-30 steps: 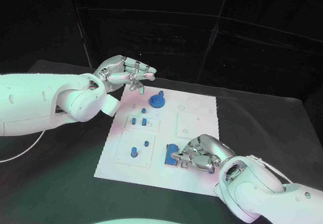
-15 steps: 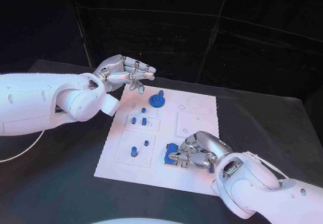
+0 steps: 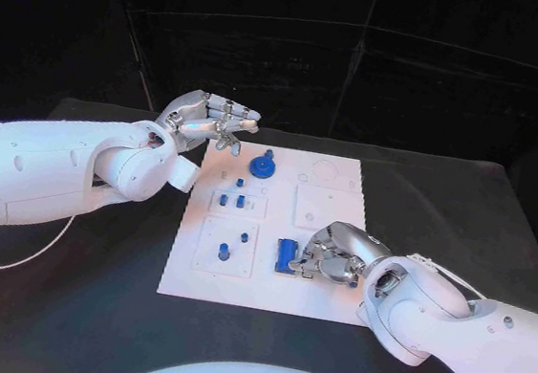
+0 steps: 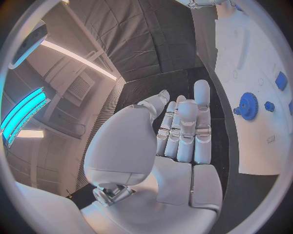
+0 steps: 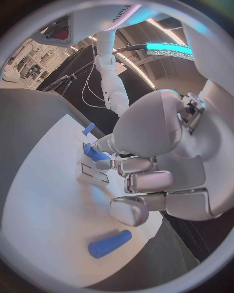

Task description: Assemble the parts on the task board

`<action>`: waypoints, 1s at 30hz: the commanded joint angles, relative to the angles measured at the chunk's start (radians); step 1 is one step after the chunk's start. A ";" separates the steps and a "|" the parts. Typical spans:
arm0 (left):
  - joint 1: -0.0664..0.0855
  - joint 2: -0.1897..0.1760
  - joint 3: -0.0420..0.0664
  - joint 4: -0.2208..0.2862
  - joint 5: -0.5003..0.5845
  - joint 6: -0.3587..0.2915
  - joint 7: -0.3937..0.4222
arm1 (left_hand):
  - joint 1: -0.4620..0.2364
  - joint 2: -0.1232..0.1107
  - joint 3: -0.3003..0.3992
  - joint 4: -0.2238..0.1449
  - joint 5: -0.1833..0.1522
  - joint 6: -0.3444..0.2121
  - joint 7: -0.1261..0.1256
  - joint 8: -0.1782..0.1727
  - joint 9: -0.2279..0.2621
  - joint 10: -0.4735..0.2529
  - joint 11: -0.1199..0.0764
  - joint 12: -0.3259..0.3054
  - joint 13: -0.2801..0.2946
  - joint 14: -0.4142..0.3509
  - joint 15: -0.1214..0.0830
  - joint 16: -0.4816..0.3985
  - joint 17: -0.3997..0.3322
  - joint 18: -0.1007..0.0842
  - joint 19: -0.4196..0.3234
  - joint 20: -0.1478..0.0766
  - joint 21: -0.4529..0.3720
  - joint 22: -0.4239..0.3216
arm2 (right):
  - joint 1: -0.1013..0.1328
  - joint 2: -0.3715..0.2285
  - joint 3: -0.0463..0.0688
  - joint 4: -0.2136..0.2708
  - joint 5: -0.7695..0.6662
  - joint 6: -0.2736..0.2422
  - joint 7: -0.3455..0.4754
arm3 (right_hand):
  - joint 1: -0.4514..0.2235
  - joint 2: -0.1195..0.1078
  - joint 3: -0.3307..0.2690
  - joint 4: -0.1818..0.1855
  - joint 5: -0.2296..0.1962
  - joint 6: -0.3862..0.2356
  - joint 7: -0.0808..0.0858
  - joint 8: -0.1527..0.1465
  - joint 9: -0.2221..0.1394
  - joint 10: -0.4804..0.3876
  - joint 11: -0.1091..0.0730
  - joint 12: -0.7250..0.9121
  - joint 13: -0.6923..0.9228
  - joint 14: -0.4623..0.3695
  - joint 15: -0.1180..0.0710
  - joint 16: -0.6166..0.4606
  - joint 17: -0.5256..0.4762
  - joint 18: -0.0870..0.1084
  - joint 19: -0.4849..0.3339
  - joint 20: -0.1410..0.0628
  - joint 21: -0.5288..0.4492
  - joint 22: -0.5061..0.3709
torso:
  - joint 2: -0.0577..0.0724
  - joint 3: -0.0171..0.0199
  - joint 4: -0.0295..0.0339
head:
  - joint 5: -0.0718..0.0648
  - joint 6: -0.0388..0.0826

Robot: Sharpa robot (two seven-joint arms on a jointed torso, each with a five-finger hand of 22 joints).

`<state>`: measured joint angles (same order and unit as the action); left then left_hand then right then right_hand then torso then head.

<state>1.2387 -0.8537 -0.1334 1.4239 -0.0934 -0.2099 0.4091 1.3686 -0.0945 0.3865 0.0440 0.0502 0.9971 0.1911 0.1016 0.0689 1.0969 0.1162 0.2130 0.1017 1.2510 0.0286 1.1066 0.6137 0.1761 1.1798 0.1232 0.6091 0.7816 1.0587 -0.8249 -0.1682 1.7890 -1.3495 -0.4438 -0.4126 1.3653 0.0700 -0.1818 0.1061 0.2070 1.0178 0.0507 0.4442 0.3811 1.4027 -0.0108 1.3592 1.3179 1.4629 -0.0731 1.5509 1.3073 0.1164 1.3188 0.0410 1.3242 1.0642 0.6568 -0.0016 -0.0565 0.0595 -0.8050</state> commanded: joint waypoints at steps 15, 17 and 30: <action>0.001 0.002 0.000 -0.005 0.004 0.012 0.002 | 0.002 0.003 -0.005 -0.001 0.002 -0.004 0.000 0.005 0.000 -0.005 -0.002 0.006 0.001 -0.006 0.000 0.000 -0.001 0.006 0.000 0.004 -0.005 -0.001 | 0.003 -0.169 -0.001 0.065 0.080 -0.109 0.128 | -0.042 -0.011 -0.014 0.025 0.034 -0.073 0.053 -0.104 -0.046 -0.018 0.035 -0.040 -0.015 0.101 0.028 0.007 0.232 -0.018 -0.007 0.020 -0.005 -0.014 | -0.003 -0.0018 -0.0017 | -0.021 0.007; 0.001 0.003 0.000 -0.006 0.004 0.012 0.002 | 0.002 0.003 -0.005 -0.001 0.002 -0.004 0.000 0.005 0.000 -0.005 -0.002 0.006 0.001 -0.006 0.000 0.000 -0.001 0.006 0.000 0.004 -0.005 -0.001 | 0.004 -0.197 -0.001 0.069 0.073 -0.091 0.117 | -0.049 -0.013 -0.016 0.030 0.034 -0.070 0.054 -0.110 -0.048 -0.022 0.037 -0.045 -0.020 0.100 0.030 0.005 0.229 -0.017 -0.009 0.023 -0.006 -0.017 | -0.003 -0.0024 -0.0022 | -0.025 0.009; 0.001 0.009 -0.002 -0.008 0.004 0.013 0.002 | 0.003 0.003 -0.005 -0.001 0.002 -0.005 0.000 0.005 0.000 -0.007 -0.002 0.007 0.002 -0.007 0.000 0.001 -0.001 0.006 0.000 0.004 -0.006 -0.002 | 0.004 -0.290 -0.002 0.064 -0.002 -0.006 0.040 | -0.092 -0.031 -0.061 0.067 0.099 -0.038 0.052 -0.135 -0.056 -0.031 0.037 -0.059 -0.030 0.095 0.032 -0.004 0.209 -0.012 -0.020 0.029 -0.018 -0.035 | -0.004 -0.0022 -0.0056 | -0.048 0.015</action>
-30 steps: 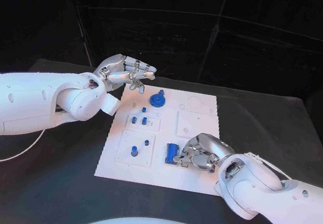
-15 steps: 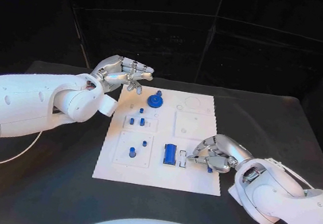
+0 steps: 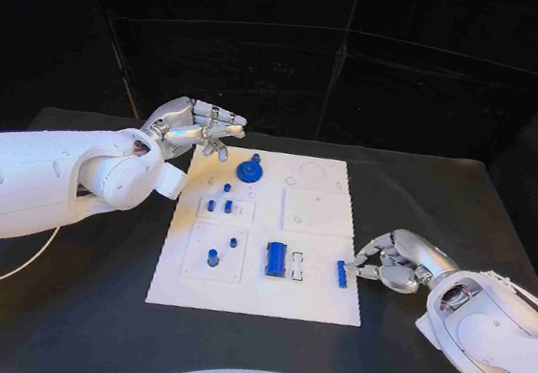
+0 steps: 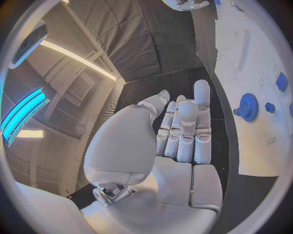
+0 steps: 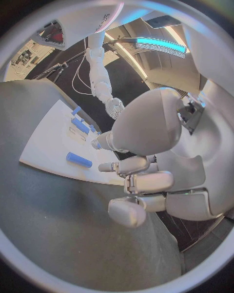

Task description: Assemble the parts on the task board

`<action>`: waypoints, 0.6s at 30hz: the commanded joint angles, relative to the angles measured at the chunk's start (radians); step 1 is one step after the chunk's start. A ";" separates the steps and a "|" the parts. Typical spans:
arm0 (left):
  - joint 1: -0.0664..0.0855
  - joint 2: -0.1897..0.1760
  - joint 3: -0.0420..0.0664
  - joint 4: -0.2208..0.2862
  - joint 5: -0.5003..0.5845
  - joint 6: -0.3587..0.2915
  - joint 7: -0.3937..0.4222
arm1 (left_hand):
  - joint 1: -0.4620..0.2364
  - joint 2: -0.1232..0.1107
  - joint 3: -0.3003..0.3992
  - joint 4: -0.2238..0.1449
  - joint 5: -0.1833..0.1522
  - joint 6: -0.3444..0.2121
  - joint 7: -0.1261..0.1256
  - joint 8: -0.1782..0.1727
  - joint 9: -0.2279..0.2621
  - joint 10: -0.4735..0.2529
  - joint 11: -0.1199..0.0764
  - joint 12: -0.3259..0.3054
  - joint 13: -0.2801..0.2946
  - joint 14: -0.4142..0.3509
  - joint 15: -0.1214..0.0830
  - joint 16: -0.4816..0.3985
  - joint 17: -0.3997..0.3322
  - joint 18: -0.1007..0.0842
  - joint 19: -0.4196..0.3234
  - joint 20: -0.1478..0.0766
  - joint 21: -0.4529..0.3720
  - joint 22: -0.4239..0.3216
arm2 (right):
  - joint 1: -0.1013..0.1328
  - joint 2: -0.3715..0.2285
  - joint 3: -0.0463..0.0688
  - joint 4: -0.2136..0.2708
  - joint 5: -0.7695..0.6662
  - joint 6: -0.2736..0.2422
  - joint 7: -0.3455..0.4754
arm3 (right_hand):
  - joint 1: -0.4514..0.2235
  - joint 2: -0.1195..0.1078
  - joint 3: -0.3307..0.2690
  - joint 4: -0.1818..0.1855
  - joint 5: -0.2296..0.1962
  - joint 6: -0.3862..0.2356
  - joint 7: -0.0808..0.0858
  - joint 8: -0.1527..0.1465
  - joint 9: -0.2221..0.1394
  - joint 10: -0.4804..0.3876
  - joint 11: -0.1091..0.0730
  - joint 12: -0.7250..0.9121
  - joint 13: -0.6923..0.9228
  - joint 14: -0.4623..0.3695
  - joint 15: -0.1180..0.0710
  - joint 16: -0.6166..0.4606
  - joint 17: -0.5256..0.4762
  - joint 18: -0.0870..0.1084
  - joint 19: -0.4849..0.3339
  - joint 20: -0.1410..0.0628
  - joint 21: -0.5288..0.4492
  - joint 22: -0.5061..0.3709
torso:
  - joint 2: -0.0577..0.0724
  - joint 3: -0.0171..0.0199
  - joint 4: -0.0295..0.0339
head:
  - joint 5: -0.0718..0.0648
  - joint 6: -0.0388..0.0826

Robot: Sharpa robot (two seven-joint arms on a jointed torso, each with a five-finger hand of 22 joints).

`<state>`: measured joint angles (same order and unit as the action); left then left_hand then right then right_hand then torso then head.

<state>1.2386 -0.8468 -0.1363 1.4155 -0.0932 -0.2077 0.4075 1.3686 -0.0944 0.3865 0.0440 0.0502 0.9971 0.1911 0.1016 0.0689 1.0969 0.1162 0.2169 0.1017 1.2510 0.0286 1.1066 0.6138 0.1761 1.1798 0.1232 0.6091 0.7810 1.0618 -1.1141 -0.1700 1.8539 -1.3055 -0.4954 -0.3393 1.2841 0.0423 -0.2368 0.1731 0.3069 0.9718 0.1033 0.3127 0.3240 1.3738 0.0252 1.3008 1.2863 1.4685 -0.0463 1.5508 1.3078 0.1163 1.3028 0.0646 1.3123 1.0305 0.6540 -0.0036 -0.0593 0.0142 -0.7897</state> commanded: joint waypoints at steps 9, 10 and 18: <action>0.001 0.003 -0.001 0.000 0.004 0.013 0.003 | 0.003 0.003 -0.005 -0.001 0.002 -0.005 0.000 0.005 0.000 -0.007 -0.002 0.003 0.002 -0.007 0.000 0.001 -0.001 0.006 0.000 0.004 -0.006 -0.001 | -0.001 0.036 -0.001 -0.027 -0.086 0.093 -0.080 | -0.020 -0.008 -0.025 0.016 -0.026 0.028 -0.007 -0.001 0.005 -0.003 -0.004 -0.003 0.001 0.088 0.001 -0.007 0.202 -0.011 -0.006 0.002 -0.010 -0.006 | 0.001 0.0012 0.0013 | -0.005 0.002; 0.001 0.003 -0.001 0.000 0.004 0.013 0.003 | 0.003 0.003 -0.005 -0.001 0.002 -0.005 0.000 0.005 0.000 -0.007 -0.002 0.003 0.002 -0.007 0.000 0.001 -0.001 0.006 0.000 0.004 -0.006 -0.001 | -0.001 0.042 -0.001 -0.030 -0.090 0.095 -0.083 | -0.021 -0.008 -0.026 0.017 -0.028 0.029 -0.007 -0.001 0.006 -0.003 -0.005 -0.004 0.000 0.088 0.001 -0.007 0.201 -0.011 -0.007 0.002 -0.011 -0.007 | 0.001 0.0014 0.0013 | -0.005 0.001; 0.001 0.004 -0.001 0.000 0.004 0.015 0.003 | 0.003 0.003 -0.005 -0.001 0.002 -0.005 0.000 0.005 0.000 -0.007 -0.002 0.003 0.002 -0.007 0.000 0.001 -0.001 0.006 0.000 0.004 -0.006 -0.001 | -0.003 0.076 -0.001 -0.045 -0.118 0.084 -0.094 | -0.013 -0.007 -0.027 0.016 -0.027 0.032 -0.009 0.000 0.007 -0.001 -0.006 -0.001 0.003 0.088 0.000 -0.008 0.200 -0.011 -0.007 0.001 -0.012 -0.008 | 0.002 0.0011 0.0003 | -0.005 -0.002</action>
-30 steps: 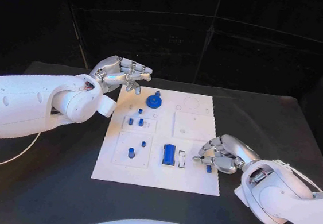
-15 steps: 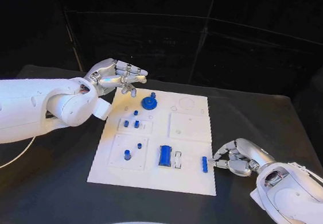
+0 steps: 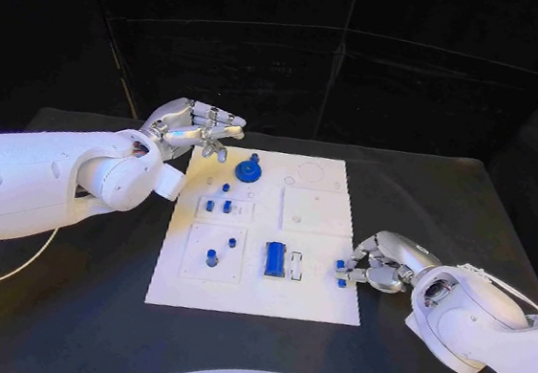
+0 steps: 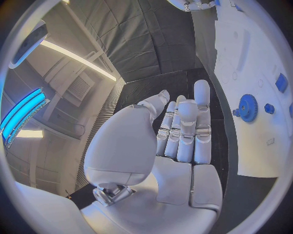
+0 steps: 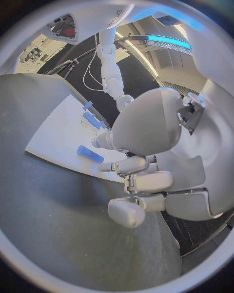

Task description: Assemble the parts on the task board

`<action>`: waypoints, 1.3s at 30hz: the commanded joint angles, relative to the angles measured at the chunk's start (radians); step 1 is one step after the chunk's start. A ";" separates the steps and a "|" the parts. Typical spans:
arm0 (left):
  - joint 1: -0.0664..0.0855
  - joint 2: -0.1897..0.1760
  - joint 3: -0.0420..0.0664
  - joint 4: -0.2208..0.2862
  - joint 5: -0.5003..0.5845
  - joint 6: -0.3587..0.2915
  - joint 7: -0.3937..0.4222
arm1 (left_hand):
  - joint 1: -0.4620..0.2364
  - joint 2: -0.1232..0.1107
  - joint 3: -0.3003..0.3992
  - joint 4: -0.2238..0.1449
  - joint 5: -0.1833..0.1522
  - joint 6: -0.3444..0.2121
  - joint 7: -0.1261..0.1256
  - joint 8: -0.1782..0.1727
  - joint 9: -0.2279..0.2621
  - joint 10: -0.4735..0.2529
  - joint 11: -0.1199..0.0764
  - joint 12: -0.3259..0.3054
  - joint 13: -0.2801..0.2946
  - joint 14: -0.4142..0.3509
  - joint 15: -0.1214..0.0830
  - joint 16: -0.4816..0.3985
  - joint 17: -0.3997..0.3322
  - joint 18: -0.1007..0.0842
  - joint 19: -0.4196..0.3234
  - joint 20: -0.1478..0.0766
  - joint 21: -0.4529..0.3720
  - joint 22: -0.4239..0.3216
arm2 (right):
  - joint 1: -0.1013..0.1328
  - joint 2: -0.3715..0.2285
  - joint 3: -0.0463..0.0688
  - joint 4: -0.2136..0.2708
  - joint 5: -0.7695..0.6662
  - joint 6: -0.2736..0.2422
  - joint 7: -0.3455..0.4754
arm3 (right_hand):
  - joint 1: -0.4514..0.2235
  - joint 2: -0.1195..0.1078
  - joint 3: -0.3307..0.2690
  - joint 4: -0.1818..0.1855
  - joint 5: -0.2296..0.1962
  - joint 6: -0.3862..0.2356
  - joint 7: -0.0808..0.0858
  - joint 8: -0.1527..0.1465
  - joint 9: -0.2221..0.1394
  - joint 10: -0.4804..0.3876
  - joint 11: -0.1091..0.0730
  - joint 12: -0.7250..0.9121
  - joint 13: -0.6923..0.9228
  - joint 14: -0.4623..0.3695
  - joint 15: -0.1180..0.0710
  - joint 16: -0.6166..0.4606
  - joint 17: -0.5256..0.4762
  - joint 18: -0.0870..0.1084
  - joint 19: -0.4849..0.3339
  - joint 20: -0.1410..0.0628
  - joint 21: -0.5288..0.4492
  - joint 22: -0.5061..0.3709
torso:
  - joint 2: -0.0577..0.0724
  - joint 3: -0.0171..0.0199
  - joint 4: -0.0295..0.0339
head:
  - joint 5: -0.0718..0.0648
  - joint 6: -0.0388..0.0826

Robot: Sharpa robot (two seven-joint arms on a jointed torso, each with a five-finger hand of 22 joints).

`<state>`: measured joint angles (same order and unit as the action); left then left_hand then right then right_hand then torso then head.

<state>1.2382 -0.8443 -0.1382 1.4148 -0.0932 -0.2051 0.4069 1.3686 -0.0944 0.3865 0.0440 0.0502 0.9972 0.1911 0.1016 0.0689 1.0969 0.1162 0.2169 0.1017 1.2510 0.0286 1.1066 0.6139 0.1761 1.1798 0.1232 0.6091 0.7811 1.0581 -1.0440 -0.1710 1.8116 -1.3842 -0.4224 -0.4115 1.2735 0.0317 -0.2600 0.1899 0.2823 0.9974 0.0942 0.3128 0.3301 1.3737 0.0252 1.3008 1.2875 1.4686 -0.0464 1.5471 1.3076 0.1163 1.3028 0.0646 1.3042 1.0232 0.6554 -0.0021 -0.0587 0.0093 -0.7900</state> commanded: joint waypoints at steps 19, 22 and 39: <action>0.001 -0.004 0.000 0.004 0.003 0.014 0.001 | 0.003 0.003 -0.005 -0.001 0.002 -0.005 0.000 0.005 0.000 -0.007 -0.002 0.003 0.002 -0.007 0.000 0.001 -0.001 0.006 0.000 0.004 -0.006 -0.001 | -0.005 0.047 0.000 -0.019 -0.219 0.187 -0.086 | 0.082 0.002 -0.001 -0.049 -0.022 0.020 -0.005 0.004 0.012 -0.003 -0.012 -0.004 0.004 0.087 -0.005 -0.008 0.194 -0.010 -0.009 -0.005 -0.010 -0.006 | -0.001 -0.0012 0.0010 | 0.003 -0.012; 0.001 -0.005 0.000 0.004 0.003 0.014 0.000 | 0.003 0.003 -0.005 -0.001 0.002 -0.005 0.000 0.005 0.000 -0.007 -0.002 0.003 0.002 -0.007 0.000 0.001 -0.001 0.006 0.000 0.004 -0.006 -0.001 | -0.007 0.050 0.000 -0.017 -0.243 0.212 -0.096 | 0.086 0.000 -0.002 -0.053 -0.024 0.020 -0.005 0.004 0.013 -0.003 -0.012 -0.004 0.004 0.087 -0.006 -0.008 0.193 -0.010 -0.009 -0.005 -0.011 -0.006 | -0.001 -0.0010 0.0004 | 0.004 -0.011; 0.001 -0.005 0.000 0.006 0.003 0.016 0.001 | 0.003 0.006 -0.007 0.000 0.002 -0.001 -0.001 0.012 0.001 -0.013 -0.002 0.008 0.002 -0.009 0.000 0.001 -0.003 0.006 0.000 0.005 -0.008 -0.002 | -0.009 0.065 0.000 -0.010 -0.284 0.199 -0.132 | 0.239 0.065 0.101 -0.140 0.016 0.035 -0.017 -0.002 0.013 -0.008 -0.025 -0.012 0.005 0.087 -0.018 -0.008 0.195 -0.012 -0.002 -0.016 -0.009 0.002 | 0.000 -0.0005 0.0014 | 0.006 -0.010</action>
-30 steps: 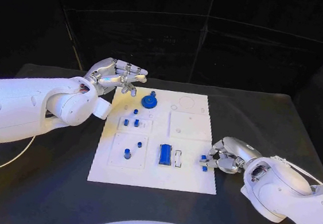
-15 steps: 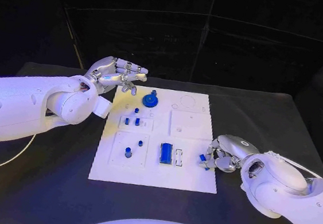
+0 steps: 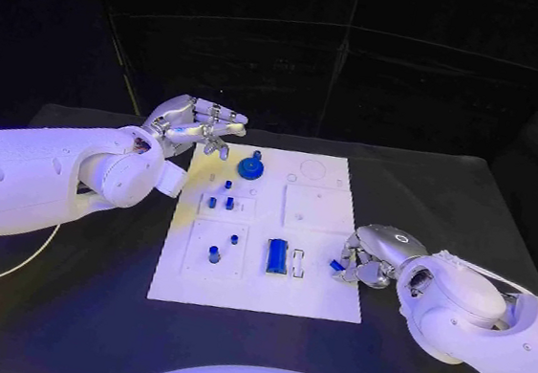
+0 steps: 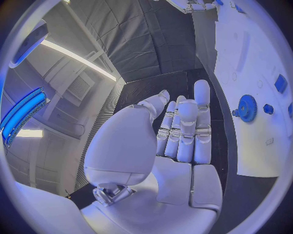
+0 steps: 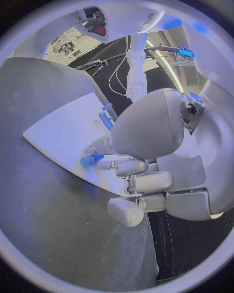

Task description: Assemble the parts on the task board

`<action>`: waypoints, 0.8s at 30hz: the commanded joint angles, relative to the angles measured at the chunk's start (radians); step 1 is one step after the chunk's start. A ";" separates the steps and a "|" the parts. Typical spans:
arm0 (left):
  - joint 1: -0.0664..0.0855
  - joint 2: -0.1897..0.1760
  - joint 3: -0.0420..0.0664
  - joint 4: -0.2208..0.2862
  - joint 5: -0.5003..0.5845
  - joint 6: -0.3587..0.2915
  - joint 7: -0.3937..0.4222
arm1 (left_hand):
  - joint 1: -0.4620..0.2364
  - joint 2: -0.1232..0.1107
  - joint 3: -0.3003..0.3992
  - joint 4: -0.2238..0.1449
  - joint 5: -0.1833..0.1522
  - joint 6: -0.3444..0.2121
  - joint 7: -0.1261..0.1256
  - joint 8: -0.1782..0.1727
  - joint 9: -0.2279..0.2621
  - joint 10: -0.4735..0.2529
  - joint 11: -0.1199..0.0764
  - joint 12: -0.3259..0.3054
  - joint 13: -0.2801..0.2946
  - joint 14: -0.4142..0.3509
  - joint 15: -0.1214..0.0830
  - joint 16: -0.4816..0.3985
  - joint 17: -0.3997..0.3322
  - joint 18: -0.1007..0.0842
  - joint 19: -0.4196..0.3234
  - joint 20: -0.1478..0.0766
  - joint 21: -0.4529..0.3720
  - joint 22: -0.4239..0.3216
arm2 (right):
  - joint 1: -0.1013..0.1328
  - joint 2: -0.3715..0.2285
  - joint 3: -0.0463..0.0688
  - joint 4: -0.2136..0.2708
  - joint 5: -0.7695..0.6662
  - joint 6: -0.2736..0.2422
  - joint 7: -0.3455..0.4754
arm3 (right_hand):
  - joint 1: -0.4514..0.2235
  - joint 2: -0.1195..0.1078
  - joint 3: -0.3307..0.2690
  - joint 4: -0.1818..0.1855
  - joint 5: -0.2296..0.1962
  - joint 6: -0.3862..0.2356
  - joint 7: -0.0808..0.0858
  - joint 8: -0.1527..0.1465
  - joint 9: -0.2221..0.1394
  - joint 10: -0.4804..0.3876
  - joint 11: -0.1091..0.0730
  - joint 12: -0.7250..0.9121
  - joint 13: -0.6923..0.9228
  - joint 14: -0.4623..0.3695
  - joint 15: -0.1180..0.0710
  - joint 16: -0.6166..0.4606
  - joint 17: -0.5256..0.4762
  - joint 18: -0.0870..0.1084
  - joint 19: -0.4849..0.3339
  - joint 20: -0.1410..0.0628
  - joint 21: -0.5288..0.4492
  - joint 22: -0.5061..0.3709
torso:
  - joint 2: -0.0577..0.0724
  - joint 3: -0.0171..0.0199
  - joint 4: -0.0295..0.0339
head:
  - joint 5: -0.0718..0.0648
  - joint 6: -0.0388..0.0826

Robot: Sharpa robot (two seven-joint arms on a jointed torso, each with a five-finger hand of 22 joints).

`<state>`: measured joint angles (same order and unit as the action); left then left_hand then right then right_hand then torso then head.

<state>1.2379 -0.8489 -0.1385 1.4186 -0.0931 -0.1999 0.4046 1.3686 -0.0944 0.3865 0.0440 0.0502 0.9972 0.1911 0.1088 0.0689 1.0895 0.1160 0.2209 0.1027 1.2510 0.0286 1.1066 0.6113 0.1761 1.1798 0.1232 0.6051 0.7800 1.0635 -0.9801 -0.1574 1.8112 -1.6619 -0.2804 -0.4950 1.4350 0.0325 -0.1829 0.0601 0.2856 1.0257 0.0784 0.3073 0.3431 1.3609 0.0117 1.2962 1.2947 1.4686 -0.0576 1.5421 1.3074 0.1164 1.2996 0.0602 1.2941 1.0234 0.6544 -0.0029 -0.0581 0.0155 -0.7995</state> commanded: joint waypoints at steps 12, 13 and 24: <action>0.001 -0.001 0.001 0.002 0.003 0.011 0.004 | 0.005 0.006 -0.006 -0.001 0.002 -0.001 -0.002 0.005 0.001 -0.007 -0.002 0.004 0.001 -0.009 0.000 0.002 -0.001 0.006 0.000 0.005 -0.004 -0.001 | -0.013 -0.010 -0.013 0.018 0.132 -0.112 -0.008 | 0.009 0.063 0.133 0.028 0.030 0.006 -0.005 -0.011 -0.004 0.021 -0.014 0.003 0.011 0.091 -0.010 0.005 0.213 -0.016 0.013 -0.015 0.012 0.021 | 0.000 -0.0011 0.0007 | 0.001 -0.003; 0.001 -0.001 0.001 0.002 0.003 0.011 0.004 | 0.005 0.006 -0.006 -0.001 0.002 -0.001 -0.002 0.005 0.001 -0.007 -0.002 0.004 0.001 -0.009 0.000 0.002 -0.001 0.006 0.000 0.005 -0.004 -0.001 | -0.013 -0.011 -0.013 0.021 0.146 -0.130 -0.003 | 0.002 0.057 0.144 0.032 0.030 0.007 -0.005 -0.012 -0.004 0.022 -0.015 0.004 0.012 0.091 -0.010 0.005 0.214 -0.015 0.014 -0.016 0.012 0.022 | 0.000 -0.0012 0.0011 | 0.002 -0.004; 0.001 -0.002 0.001 0.003 0.003 0.014 0.000 | 0.008 0.006 -0.006 -0.003 0.002 -0.001 -0.002 0.006 0.001 -0.009 -0.002 0.006 0.001 -0.010 0.000 0.002 -0.001 0.006 0.000 0.005 -0.005 -0.002 | -0.013 -0.001 -0.013 0.035 0.321 -0.252 0.053 | -0.074 0.021 0.229 0.086 -0.016 0.013 -0.005 -0.016 -0.002 0.029 -0.014 0.009 0.019 0.093 -0.008 0.009 0.222 -0.017 0.017 -0.015 0.016 0.029 | 0.000 -0.0008 0.0002 | 0.005 -0.006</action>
<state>1.2378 -0.8504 -0.1386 1.4192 -0.0931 -0.1987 0.4036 1.3686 -0.0944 0.3865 0.0440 0.0502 0.9972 0.1912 0.1088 0.0689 1.0860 0.1125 0.2209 0.1025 1.2510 0.0286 1.1066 0.6114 0.1761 1.1798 0.1232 0.6052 0.7793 1.0491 -0.9836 -0.1703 1.8434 -1.4402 -0.4710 -0.4741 1.3797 0.0620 0.0421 0.1413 0.2732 1.0302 0.0768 0.2886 0.3328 1.3725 0.0091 1.3009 1.3114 1.4630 -0.0633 1.5461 1.3080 0.1165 1.3080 0.0446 1.3042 1.0509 0.6545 -0.0040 -0.0576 0.0194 -0.8046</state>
